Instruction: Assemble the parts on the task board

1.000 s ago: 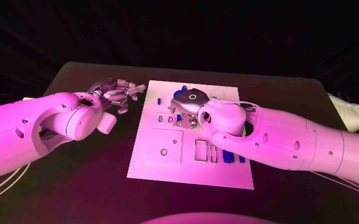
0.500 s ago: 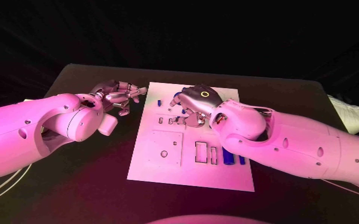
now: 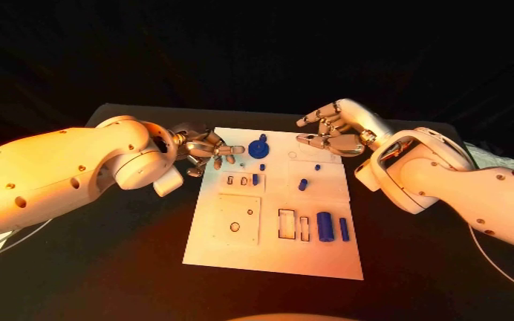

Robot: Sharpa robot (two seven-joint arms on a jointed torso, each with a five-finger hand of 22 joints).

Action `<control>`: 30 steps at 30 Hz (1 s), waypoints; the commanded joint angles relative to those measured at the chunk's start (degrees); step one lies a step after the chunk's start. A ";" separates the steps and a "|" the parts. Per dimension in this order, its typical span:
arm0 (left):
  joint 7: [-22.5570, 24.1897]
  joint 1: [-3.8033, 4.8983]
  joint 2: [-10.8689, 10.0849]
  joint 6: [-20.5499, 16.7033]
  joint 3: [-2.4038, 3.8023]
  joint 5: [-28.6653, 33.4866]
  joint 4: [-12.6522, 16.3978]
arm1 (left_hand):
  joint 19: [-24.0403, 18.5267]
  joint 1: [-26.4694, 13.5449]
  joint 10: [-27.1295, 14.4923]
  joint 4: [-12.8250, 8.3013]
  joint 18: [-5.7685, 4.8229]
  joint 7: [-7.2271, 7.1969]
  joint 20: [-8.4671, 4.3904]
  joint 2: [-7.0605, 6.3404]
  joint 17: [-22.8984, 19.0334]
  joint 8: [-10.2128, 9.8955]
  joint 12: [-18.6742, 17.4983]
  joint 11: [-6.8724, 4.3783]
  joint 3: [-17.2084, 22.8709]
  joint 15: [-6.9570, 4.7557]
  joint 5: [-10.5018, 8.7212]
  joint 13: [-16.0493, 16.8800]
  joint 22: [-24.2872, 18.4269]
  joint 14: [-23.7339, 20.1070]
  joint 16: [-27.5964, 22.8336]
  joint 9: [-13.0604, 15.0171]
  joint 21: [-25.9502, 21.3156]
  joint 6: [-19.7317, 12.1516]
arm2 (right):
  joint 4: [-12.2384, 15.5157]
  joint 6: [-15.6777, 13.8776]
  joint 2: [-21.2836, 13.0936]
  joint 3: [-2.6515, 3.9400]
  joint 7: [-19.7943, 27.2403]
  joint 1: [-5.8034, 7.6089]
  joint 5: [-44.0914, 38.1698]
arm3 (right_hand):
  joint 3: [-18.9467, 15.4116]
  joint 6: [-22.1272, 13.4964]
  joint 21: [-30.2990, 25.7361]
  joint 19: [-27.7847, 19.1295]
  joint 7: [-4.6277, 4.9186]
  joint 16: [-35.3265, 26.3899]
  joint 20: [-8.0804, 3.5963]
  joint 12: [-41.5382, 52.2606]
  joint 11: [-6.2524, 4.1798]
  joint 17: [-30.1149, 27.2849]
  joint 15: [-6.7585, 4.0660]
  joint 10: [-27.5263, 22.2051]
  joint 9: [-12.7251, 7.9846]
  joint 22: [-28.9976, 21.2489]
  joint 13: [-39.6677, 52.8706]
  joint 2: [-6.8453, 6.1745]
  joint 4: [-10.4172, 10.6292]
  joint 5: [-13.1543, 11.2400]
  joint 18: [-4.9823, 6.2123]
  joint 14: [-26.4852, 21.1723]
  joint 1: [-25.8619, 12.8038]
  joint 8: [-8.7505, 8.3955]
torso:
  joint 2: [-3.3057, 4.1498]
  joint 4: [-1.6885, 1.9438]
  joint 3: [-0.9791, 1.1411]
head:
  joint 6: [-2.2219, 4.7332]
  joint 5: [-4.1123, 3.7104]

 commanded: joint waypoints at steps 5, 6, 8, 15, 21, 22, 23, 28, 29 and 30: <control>-11.95 0.71 6.18 16.34 0.00 -16.35 -4.69 | 2.39 -0.51 4.40 -0.07 -1.50 -1.25 -0.98 1.30 14.17 3.06 6.59 -1.10 -2.22 -1.43 -0.19 7.86 4.39 5.68 2.42 2.22 3.26 2.11 | -1.18 -3.73 -2.01 0.12 6.09 0.01 19.77 | -0.32 0.38 -0.69 0.31 0.16 -0.78 -0.25 -0.39 0.00 3.26 0.20 0.23 -0.06 -0.54 -0.52 0.91 -0.82 5.67 0.55 3.21 1.12 0.28 | -0.69 -0.67 0.58 | 0.37 0.25; -12.47 0.82 6.95 17.12 0.00 -16.95 -5.36 | 2.48 -0.56 4.50 -0.05 -1.54 -1.28 -1.04 1.38 14.26 3.20 6.89 -1.14 -2.47 -1.48 -0.20 8.23 4.58 5.70 2.49 2.40 3.40 2.02 | -1.34 -3.80 -2.15 0.12 6.20 -0.01 20.07 | -0.32 0.38 -0.69 0.31 0.16 -0.78 -0.25 -0.39 0.00 3.26 0.20 0.23 -0.06 -0.54 -0.52 0.91 -0.82 5.67 0.55 3.21 1.12 0.28 | -0.67 -0.85 0.61 | 0.25 0.29; -13.27 1.07 8.47 18.39 0.01 -17.77 -6.83 | 2.70 -0.71 4.81 -0.04 -1.63 -1.30 -1.13 1.48 14.45 3.36 7.63 -1.19 -2.93 -1.54 -0.20 9.23 5.03 5.76 2.64 2.67 3.72 1.77 | -1.59 -3.81 -2.40 0.13 6.23 -0.03 20.47 | -0.34 0.38 -0.71 0.30 0.16 -0.84 -0.25 -0.41 0.00 3.21 0.20 0.22 -0.06 -0.56 -0.53 0.90 -0.82 5.72 0.55 3.20 1.12 0.29 | -0.60 -1.00 0.75 | 0.11 0.16; -14.81 1.87 12.59 19.61 0.00 -18.64 -10.75 | 3.58 -1.32 5.98 -0.03 -2.03 -1.36 -1.28 1.72 14.83 3.75 10.07 -1.26 -4.38 -1.64 -0.21 12.62 6.96 5.86 2.94 3.39 5.08 1.29 | -2.17 -2.71 -2.64 0.13 5.43 -0.05 20.11 | -0.57 0.15 -1.42 -0.08 0.21 -1.63 -0.23 -1.45 0.04 2.55 0.23 -0.34 -0.11 -1.58 -1.28 0.73 -0.96 6.05 0.73 3.02 1.17 0.17 | -0.52 -1.08 0.80 | 0.02 0.18; -15.58 2.16 15.62 19.42 -0.11 -18.40 -13.68 | 4.47 -1.37 7.41 -0.09 -2.42 -1.44 -1.38 2.00 15.08 3.98 12.57 -1.35 -5.14 -1.73 -0.19 16.12 8.83 5.93 3.14 3.85 6.41 1.14 | -2.25 -1.41 -2.62 0.13 4.29 -0.06 17.74 | -0.59 0.17 -1.11 0.17 0.18 -1.28 -0.23 -0.16 -0.01 2.90 0.21 0.29 -0.09 -1.02 -0.46 0.68 -1.43 6.53 0.62 3.13 1.73 0.22 | -0.59 -0.92 0.75 | -0.12 0.13; -15.68 2.18 16.11 19.35 -0.15 -18.45 -14.11 | 4.65 -1.36 7.57 -0.09 -2.50 -1.45 -1.39 2.09 15.08 3.99 12.85 -1.36 -5.22 -1.74 -0.18 16.51 9.19 5.93 3.14 3.90 6.67 1.12 | -2.23 -1.26 -2.60 0.13 4.10 -0.06 17.22 | -0.61 0.18 -1.11 0.19 0.18 -1.32 -0.23 -0.16 -0.01 2.87 0.20 0.30 -0.09 -1.01 -0.47 0.63 -1.53 6.59 0.62 3.13 1.84 0.23 | -0.59 -0.91 0.73 | -0.08 0.12; -15.77 2.19 16.58 19.27 -0.19 -18.50 -14.50 | 4.76 -1.35 7.68 -0.10 -2.54 -1.46 -1.41 2.20 15.08 4.00 13.09 -1.37 -5.32 -1.76 -0.18 16.83 9.43 5.93 3.14 3.97 6.84 1.09 | -2.21 -1.15 -2.57 0.13 3.93 -0.06 16.81 | -0.62 0.18 -1.11 0.19 0.18 -1.35 -0.23 -0.18 -0.01 2.85 0.20 0.29 -0.09 -1.00 -0.49 0.61 -1.56 6.60 0.62 3.12 1.86 0.23 | -0.59 -0.91 0.69 | -0.02 0.12; -16.24 2.22 18.94 19.29 -0.41 -18.87 -16.52 | 5.25 -1.38 8.28 -0.11 -2.75 -1.47 -1.46 2.53 15.08 3.92 14.17 -1.40 -5.67 -1.79 -0.16 18.33 10.43 5.93 3.14 4.14 7.56 0.98 | -2.33 -0.97 -2.35 0.13 3.29 -0.06 15.77 | -0.66 0.19 -1.21 0.17 0.18 -1.47 -0.24 -0.39 -0.02 2.76 0.19 0.18 -0.09 -1.11 -0.66 0.52 -1.78 6.85 0.63 3.11 2.09 0.25 | -0.54 -1.01 0.61 | -0.02 0.22; -16.32 2.22 19.24 19.37 -0.46 -18.98 -16.82 | 5.25 -1.38 8.29 -0.11 -2.76 -1.47 -1.46 2.53 15.08 3.92 14.19 -1.40 -5.68 -1.79 -0.16 18.35 10.44 5.93 3.14 4.14 7.57 0.98 | -2.34 -0.99 -2.33 0.13 3.23 -0.06 15.70 | -0.66 0.19 -1.21 0.17 0.18 -1.47 -0.24 -0.39 -0.02 2.76 0.19 0.18 -0.09 -1.11 -0.66 0.52 -1.78 6.85 0.63 3.11 2.09 0.25 | -0.51 -1.02 0.62 | -0.06 0.24; -16.41 2.22 19.60 19.51 -0.53 -19.10 -17.20 | 5.30 -1.40 8.36 -0.11 -2.78 -1.47 -1.46 2.55 15.08 3.91 14.33 -1.40 -5.75 -1.79 -0.16 18.54 10.54 5.93 3.14 4.17 7.64 0.97 | -2.36 -1.02 -2.30 0.13 3.16 -0.06 15.64 | -0.66 0.19 -1.21 0.17 0.18 -1.47 -0.24 -0.39 -0.02 2.76 0.19 0.18 -0.09 -1.11 -0.66 0.52 -1.78 6.85 0.63 3.11 2.09 0.25 | -0.51 -1.04 0.64 | -0.06 0.28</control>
